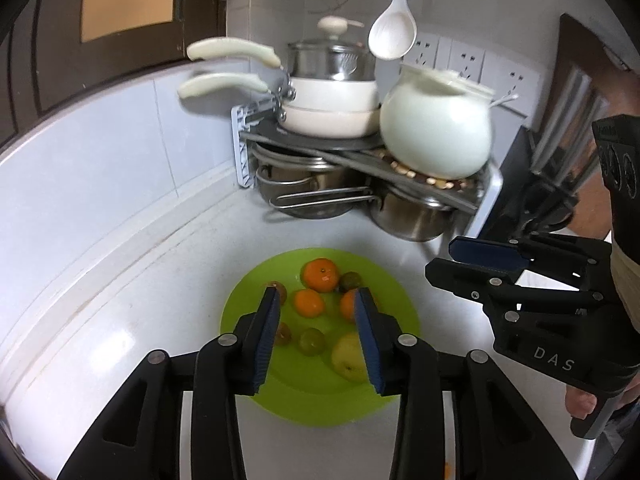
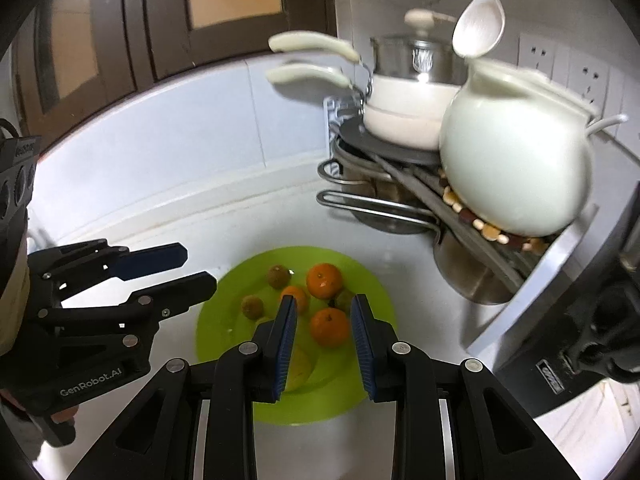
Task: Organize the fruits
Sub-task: 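Withdraw both open tools from the green plate toward the remaining fruits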
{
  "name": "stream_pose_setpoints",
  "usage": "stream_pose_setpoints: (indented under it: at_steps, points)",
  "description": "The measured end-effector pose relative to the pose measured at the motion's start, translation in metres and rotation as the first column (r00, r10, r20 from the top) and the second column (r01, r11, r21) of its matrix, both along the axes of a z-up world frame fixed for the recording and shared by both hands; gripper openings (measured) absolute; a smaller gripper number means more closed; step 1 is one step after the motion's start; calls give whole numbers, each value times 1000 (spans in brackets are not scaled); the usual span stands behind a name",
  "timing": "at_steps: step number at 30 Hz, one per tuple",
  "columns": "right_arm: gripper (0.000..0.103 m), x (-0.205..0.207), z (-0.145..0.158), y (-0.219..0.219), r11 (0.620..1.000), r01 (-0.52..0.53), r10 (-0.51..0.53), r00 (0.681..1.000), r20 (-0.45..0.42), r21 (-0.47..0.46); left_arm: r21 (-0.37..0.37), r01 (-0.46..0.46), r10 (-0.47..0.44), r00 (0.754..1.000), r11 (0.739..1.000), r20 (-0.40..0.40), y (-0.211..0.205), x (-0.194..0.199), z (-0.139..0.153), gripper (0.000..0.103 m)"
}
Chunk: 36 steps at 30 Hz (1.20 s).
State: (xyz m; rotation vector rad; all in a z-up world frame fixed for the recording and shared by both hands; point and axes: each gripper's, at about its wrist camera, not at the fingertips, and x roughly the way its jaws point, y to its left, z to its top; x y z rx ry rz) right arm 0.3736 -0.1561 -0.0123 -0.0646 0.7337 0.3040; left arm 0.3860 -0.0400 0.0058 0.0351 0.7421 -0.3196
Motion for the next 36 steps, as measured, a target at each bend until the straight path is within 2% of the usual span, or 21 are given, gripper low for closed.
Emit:
stream_pose_setpoints:
  at_steps: [2, 6, 9, 13, 17, 22, 27, 36]
  points:
    - [36, -9, 6, -2, 1000, -1, 1, 1000, 12, 6, -5, 1, -1, 1000, 1000, 16, -1, -10, 7, 41]
    - [37, -27, 15, -3, 1000, -3, 3, 999, 38, 3, -4, -9, 9, 999, 1000, 44, -1, -29, 17, 44]
    - [42, -43, 23, -4, 1000, -1, 0, 998, 56, 10, -3, -23, 23, 997, 1000, 68, 0, -47, 24, 46]
    - [44, -61, 29, -7, 1000, 12, -12, 997, 82, 7, -10, -32, 33, 996, 999, 86, 2, -67, 29, 50]
    - [50, -78, 31, -11, 1000, 16, -17, 996, 92, 16, -3, -36, 36, 994, 999, 99, 0, -85, 30, 53]
    - [54, -98, 30, -18, 1000, 15, -17, 995, 94, 18, 3, -37, 36, 994, 999, 103, -5, -107, 27, 58]
    - [57, -115, 27, -24, 1000, 21, -22, 995, 99, 12, 6, -47, 46, 991, 999, 127, -14, -128, 22, 68]
    - [61, -138, 12, -37, 999, 35, -32, 993, 111, -28, -6, -76, 76, 992, 997, 103, -25, -153, -6, 75]
